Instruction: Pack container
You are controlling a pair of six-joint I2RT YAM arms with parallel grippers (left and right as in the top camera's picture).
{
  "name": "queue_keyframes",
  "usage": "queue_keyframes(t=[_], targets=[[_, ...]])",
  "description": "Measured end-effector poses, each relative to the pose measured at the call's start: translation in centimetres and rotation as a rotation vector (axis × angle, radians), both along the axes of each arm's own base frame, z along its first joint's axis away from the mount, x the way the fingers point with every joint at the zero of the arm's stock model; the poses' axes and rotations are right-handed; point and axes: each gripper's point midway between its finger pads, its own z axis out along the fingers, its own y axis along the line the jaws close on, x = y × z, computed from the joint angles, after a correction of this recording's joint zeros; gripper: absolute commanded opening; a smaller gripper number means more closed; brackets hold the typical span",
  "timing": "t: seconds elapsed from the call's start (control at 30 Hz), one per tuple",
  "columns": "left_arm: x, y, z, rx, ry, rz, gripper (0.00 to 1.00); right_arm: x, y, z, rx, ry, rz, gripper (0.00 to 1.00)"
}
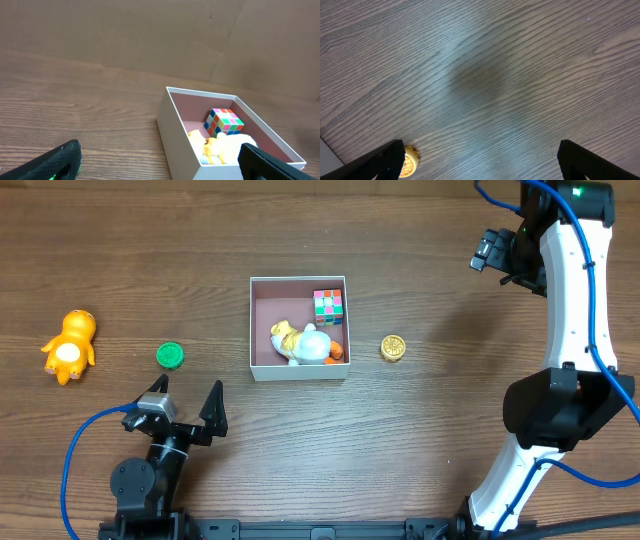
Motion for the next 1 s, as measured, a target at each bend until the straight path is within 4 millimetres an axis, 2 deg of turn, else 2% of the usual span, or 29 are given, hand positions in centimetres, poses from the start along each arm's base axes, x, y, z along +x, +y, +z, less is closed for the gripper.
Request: queue_keyframes(t=[0.8, 1.0], targets=[[0.0, 0.0, 0.0, -0.003, 0.001, 0.0, 1.0, 0.1, 0.0, 0.0, 0.0, -0.003, 0.0, 1.0], [0.0, 0.0, 0.0, -0.003, 0.001, 0.0, 1.0, 3.0, -0.3, 0.7, -0.011, -0.127, 0.0, 1.0]])
